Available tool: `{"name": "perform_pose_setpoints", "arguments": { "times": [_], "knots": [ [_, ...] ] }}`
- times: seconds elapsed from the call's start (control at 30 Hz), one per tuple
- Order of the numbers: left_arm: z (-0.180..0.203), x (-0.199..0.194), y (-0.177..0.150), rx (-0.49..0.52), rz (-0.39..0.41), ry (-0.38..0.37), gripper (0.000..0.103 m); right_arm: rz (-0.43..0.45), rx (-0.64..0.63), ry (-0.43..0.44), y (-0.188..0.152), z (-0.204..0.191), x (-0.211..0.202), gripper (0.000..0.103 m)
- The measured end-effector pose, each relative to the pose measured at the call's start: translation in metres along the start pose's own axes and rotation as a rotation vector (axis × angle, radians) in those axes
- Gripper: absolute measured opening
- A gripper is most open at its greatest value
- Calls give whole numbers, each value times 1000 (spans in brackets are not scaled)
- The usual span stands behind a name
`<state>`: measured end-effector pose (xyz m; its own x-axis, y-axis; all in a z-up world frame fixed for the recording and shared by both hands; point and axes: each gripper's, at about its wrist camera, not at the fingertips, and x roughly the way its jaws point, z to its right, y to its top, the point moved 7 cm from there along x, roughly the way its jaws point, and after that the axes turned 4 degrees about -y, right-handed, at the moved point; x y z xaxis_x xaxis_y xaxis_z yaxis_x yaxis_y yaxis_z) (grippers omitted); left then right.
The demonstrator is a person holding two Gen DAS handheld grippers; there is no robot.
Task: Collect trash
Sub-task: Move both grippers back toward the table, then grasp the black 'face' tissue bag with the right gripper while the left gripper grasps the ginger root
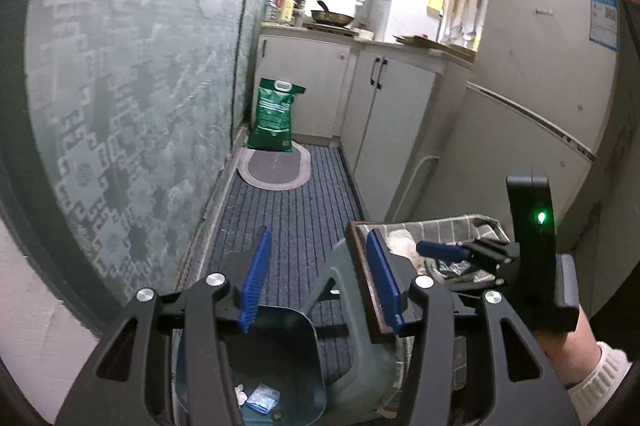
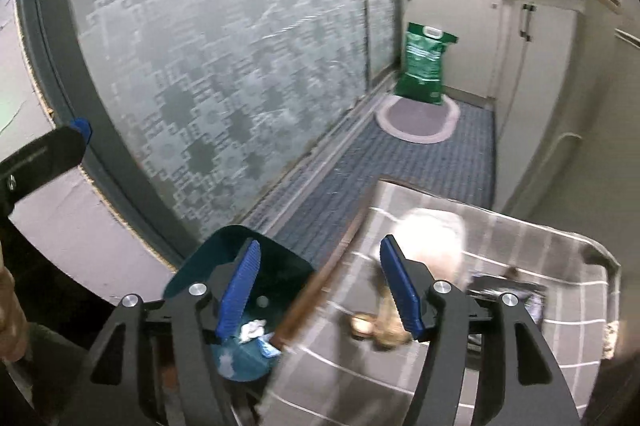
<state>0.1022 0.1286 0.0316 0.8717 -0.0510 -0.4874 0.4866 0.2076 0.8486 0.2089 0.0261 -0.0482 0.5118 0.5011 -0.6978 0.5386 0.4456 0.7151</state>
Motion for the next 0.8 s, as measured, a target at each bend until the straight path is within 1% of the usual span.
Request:
{"name": "perform_pose_setpoints", "arguments": {
  "times": [0.13, 0.23, 0.47, 0.8],
  "knots": [
    [15, 9, -2, 17, -11, -24, 54, 10, 14, -75, -6, 23, 0, 66],
    [21, 13, -2, 15, -17, -37, 54, 14, 20, -139, -12, 38, 2, 78],
    [33, 27, -7, 25, -45, -51, 55, -17, 60, -220, -29, 74, 7, 78],
    [48, 40, -15, 48, -83, -64, 56, -52, 66, -288, -42, 90, 16, 79]
  ]
}}
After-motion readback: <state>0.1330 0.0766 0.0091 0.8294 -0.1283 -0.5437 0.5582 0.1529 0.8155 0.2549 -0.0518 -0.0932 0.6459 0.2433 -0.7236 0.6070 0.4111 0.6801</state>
